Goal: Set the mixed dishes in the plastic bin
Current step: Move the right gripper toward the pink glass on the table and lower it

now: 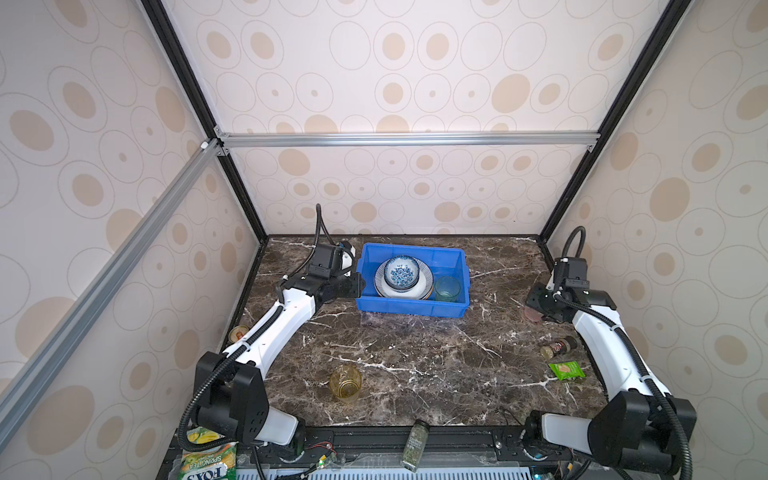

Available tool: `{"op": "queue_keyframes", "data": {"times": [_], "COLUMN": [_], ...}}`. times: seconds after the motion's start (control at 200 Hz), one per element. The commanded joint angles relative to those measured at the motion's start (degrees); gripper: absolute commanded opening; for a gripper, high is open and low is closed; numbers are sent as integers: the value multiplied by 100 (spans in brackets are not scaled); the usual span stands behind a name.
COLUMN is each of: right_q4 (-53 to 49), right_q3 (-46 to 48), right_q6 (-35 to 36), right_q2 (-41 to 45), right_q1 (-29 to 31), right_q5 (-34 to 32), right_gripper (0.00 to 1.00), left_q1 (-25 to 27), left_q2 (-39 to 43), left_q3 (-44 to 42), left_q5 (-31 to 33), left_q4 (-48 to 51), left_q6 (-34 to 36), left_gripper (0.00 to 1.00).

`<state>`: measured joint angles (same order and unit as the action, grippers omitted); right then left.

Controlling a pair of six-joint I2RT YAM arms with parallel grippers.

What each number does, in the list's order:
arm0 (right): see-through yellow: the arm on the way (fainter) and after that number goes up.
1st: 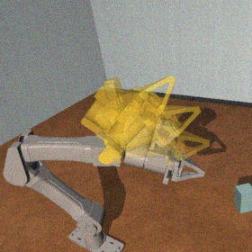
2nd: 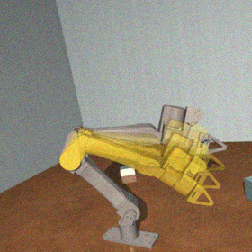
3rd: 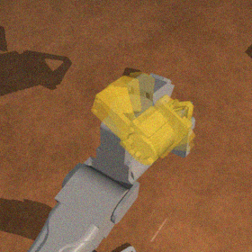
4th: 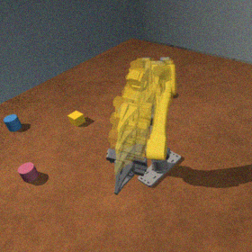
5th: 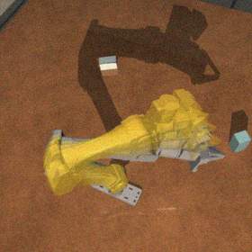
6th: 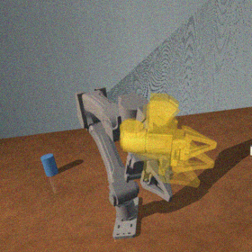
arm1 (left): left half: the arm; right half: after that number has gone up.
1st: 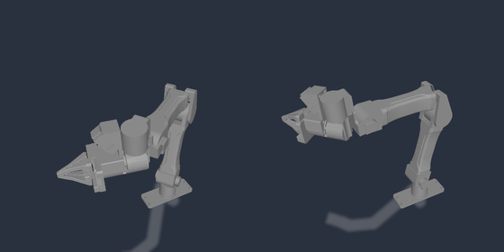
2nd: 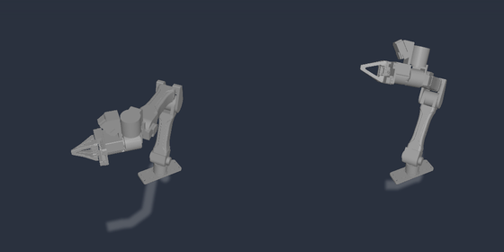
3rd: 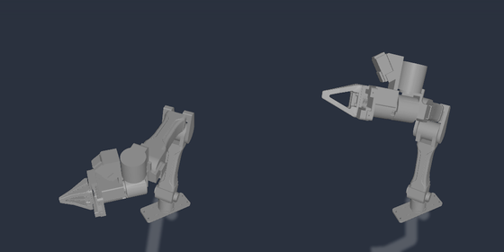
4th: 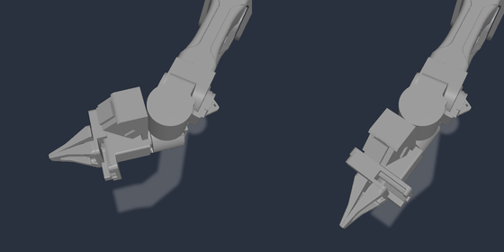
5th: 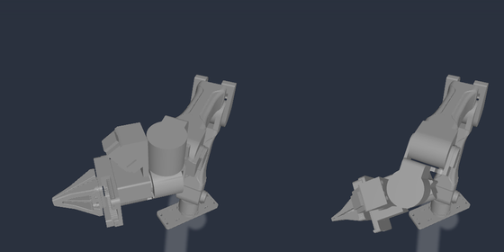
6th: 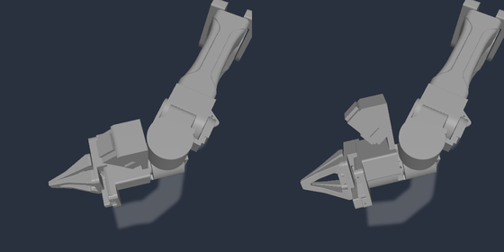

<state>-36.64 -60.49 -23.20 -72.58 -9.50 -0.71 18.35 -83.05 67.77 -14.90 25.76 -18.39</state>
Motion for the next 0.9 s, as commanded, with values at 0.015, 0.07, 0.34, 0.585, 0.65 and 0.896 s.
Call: {"op": "queue_keyframes", "data": {"times": [0.015, 0.07, 0.34, 0.585, 0.65, 0.896], "right_q4": [60, 117, 51, -68, -165, -212], "right_q3": [-67, -93, -425, -701, -848, -1035], "right_q6": [-30, -61, 77, 146, 193, 206], "right_q2": [-190, -271, -797, -1097, -1228, -1671], "right_q1": [-220, -424, -1083, -1442, -1555, -1720], "right_q5": [224, 345, 620, 376, 383, 571], "right_gripper": [43, 43, 42, 42, 42, 40], "left_q1": [28, 28, 37, 37, 37, 37], "left_q2": [-51, -80, -142, -234, -238, -346], "left_q3": [194, 192, 193, 320, 343, 410], "left_q5": [4, -29, -113, -236, -268, -254], "left_q4": [-55, -65, -135, -216, -253, -292], "left_q6": [108, 108, 133, 135, 136, 176], "left_gripper": [37, 37, 37, 37, 37, 37]}}
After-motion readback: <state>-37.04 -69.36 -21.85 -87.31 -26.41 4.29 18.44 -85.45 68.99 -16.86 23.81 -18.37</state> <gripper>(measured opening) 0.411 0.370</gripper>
